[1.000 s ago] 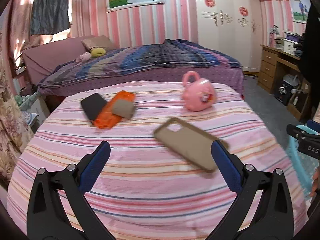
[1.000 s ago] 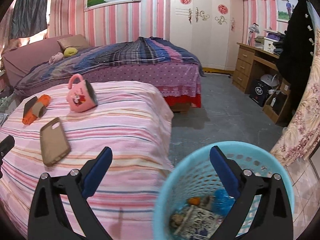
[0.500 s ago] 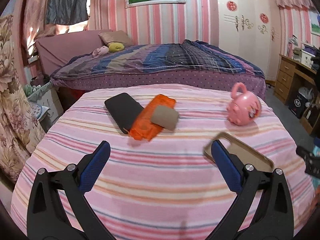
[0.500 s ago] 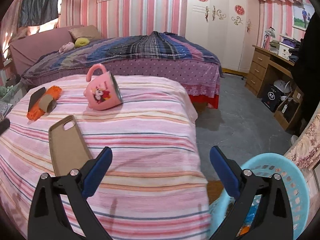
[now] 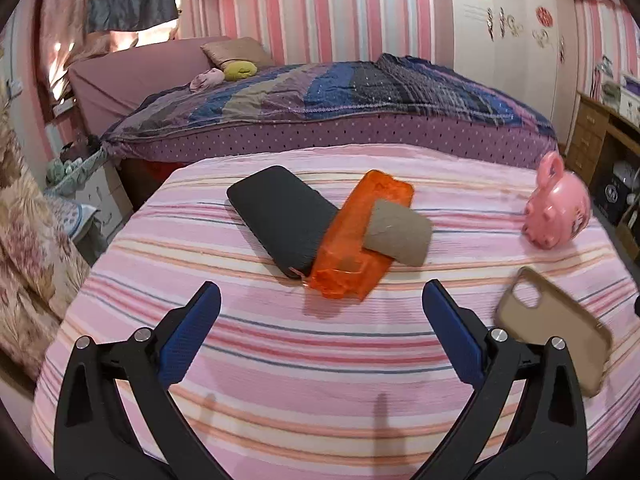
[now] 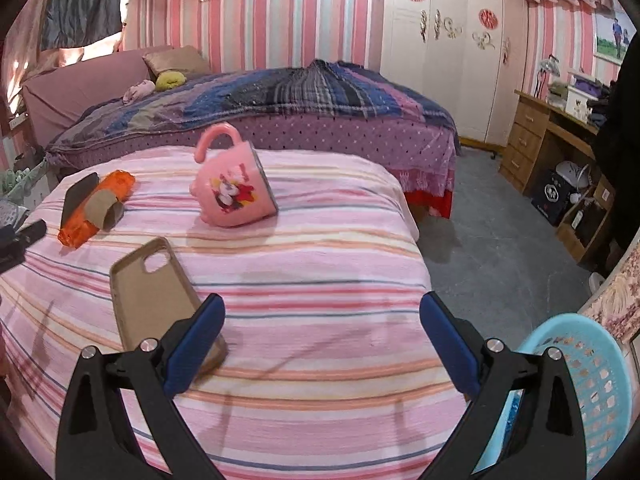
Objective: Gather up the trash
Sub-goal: 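Move both open grippers back over the bed, then grasp the orange mesh bag with the left gripper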
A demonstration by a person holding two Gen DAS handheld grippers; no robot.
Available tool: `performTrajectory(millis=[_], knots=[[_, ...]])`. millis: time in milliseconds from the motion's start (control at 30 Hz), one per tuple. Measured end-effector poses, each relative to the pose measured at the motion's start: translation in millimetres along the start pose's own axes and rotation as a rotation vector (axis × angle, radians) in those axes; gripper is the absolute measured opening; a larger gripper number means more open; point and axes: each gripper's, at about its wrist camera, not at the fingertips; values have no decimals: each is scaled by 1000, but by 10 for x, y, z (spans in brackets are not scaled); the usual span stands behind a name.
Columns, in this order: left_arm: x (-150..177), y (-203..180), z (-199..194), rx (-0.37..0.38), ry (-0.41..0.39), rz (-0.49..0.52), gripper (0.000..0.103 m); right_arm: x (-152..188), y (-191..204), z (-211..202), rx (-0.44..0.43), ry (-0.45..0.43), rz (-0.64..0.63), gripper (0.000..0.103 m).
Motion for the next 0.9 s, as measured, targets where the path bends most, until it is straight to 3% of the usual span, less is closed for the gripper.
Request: performTrajectory(millis=[400,567,600,700,900], knots=[[-61,172,477,6,80,-29,96,-257,524,418,-123,21,-86,96],[2,-2,756,83,175,10,71,-288,574,627,-123,51,-92,96],[20,-33,792,81,192,22,70,-293,571,647,-125,54,-88,96],[38,-129,798,60,190,73,69,-313,578,733,-126,62,-69,96],[49,-68,737,37,174,68,43,-299,656,861,-116,71,-67,96]])
Point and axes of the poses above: each gripper's, at about its wrist camera, not at the fingertips, and z roughly the way its jaws point, y to its left, x to its underside, and after that the axes turned 11 degrees about -y, right-handed
